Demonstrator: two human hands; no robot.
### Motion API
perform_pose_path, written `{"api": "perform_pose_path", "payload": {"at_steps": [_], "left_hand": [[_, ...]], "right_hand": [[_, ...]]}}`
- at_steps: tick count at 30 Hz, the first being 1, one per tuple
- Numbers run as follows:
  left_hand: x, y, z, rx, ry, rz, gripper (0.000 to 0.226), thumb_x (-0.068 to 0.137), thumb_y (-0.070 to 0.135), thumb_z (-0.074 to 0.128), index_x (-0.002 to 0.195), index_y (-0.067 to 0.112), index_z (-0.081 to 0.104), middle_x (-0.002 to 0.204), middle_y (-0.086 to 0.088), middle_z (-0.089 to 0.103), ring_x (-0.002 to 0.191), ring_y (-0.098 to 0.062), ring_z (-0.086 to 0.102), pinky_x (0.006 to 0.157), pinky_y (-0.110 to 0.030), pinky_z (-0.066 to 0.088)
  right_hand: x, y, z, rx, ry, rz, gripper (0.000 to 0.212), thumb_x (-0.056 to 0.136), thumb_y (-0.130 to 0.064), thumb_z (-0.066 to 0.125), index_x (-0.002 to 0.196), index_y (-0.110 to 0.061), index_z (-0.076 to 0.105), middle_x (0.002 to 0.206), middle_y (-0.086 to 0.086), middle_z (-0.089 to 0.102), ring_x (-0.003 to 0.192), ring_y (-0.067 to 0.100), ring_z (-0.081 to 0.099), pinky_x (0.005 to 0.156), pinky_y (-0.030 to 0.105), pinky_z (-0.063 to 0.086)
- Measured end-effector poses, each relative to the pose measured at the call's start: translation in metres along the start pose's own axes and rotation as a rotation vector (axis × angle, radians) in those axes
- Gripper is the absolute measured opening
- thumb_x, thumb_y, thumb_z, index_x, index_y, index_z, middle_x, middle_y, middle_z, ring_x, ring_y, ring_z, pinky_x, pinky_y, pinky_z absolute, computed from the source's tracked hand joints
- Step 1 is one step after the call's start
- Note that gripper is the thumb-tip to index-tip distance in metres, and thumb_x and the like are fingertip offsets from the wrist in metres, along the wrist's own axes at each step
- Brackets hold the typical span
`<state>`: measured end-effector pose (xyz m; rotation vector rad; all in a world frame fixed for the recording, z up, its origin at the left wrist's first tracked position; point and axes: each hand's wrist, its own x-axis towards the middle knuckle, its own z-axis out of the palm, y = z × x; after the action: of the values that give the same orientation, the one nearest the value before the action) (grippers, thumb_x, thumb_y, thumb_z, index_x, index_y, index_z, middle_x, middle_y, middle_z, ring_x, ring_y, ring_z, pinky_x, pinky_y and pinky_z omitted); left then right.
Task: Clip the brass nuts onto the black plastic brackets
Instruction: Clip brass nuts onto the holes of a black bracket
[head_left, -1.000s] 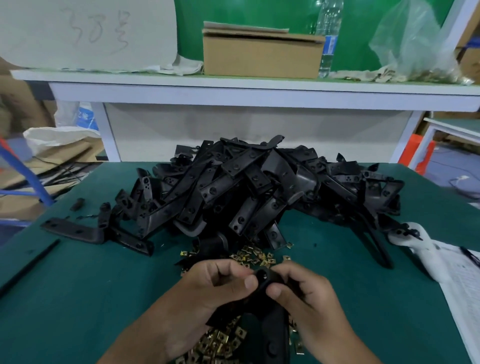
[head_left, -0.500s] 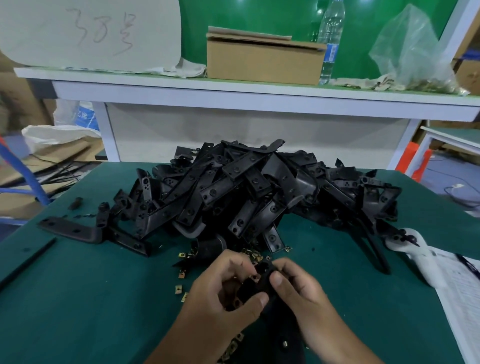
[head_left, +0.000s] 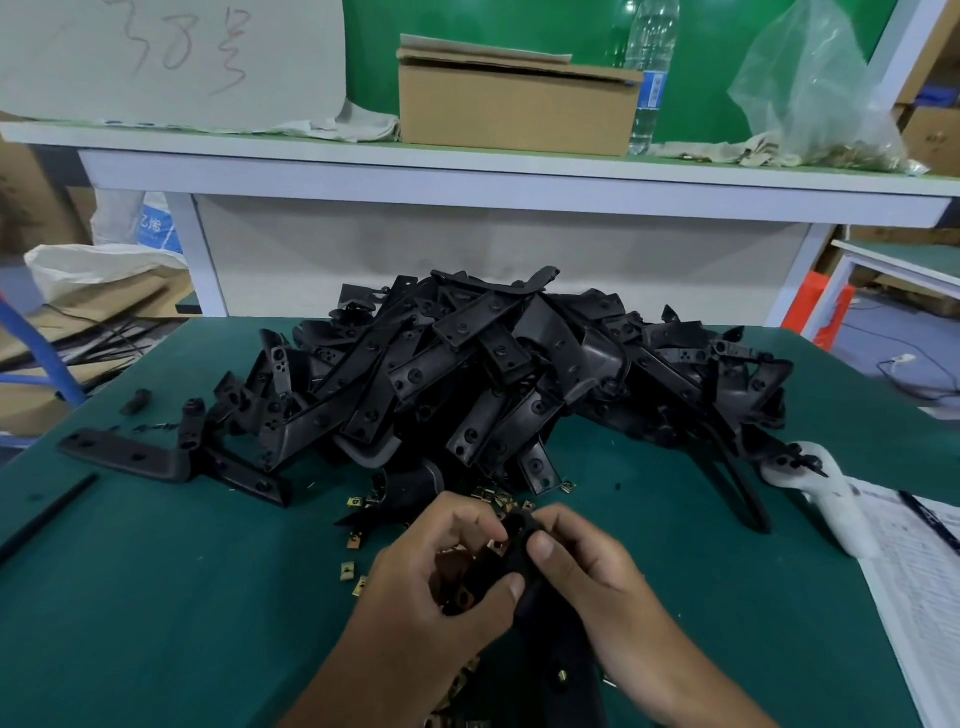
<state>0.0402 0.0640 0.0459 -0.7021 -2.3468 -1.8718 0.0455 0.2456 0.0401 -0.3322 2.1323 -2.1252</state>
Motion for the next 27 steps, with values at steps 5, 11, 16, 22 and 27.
{"api": "perform_pose_path", "payload": {"at_steps": [5,11,16,22,27], "left_hand": [[-0.001,-0.001,-0.001,0.002,-0.02,-0.009,0.026,0.079,0.028,0.072,0.101,0.03,0.058,0.081,0.001,0.057,0.055,-0.006,0.051,0.055,-0.022,0.043],[0.001,-0.002,-0.004,-0.018,-0.049,-0.028,0.032,0.076,0.038,0.068,0.104,0.029,0.056,0.085,-0.005,0.058,0.06,-0.017,0.053,0.058,-0.032,0.045],[0.002,-0.003,-0.002,-0.026,0.074,-0.078,0.03,0.079,0.043,0.082,0.099,0.042,0.06,0.092,0.009,0.071,0.079,-0.009,0.069,0.067,-0.018,0.052],[-0.002,0.025,0.005,0.039,0.205,0.012,0.027,0.071,0.055,0.071,0.098,0.05,0.069,0.092,0.019,0.072,0.083,-0.002,0.067,0.068,-0.012,0.05],[-0.004,0.067,0.062,0.148,-0.016,0.221,0.022,0.085,0.065,0.065,0.105,0.054,0.064,0.104,0.029,0.066,0.099,0.005,0.063,0.076,-0.011,0.047]], "right_hand": [[0.0,0.004,0.0,-0.023,-0.008,-0.015,0.045,0.087,-0.059,0.063,0.095,-0.014,0.064,0.08,-0.001,0.051,0.075,0.015,0.05,0.065,0.023,0.04],[0.002,0.009,0.002,-0.035,0.002,-0.056,0.045,0.085,-0.066,0.066,0.092,-0.021,0.067,0.079,-0.006,0.054,0.074,0.011,0.052,0.064,0.021,0.042],[0.001,0.002,-0.005,-0.016,0.114,-0.101,0.038,0.085,-0.064,0.066,0.094,-0.027,0.07,0.084,-0.005,0.066,0.08,0.01,0.064,0.071,0.02,0.051],[-0.022,-0.04,-0.021,-0.164,0.242,-0.25,0.036,0.087,-0.063,0.065,0.094,-0.028,0.071,0.079,-0.012,0.066,0.076,0.005,0.06,0.07,0.016,0.046],[-0.123,-0.062,-0.063,-0.399,0.493,-0.299,0.036,0.089,-0.066,0.062,0.099,-0.032,0.068,0.085,0.016,0.057,0.079,0.037,0.052,0.068,0.035,0.041]]}}
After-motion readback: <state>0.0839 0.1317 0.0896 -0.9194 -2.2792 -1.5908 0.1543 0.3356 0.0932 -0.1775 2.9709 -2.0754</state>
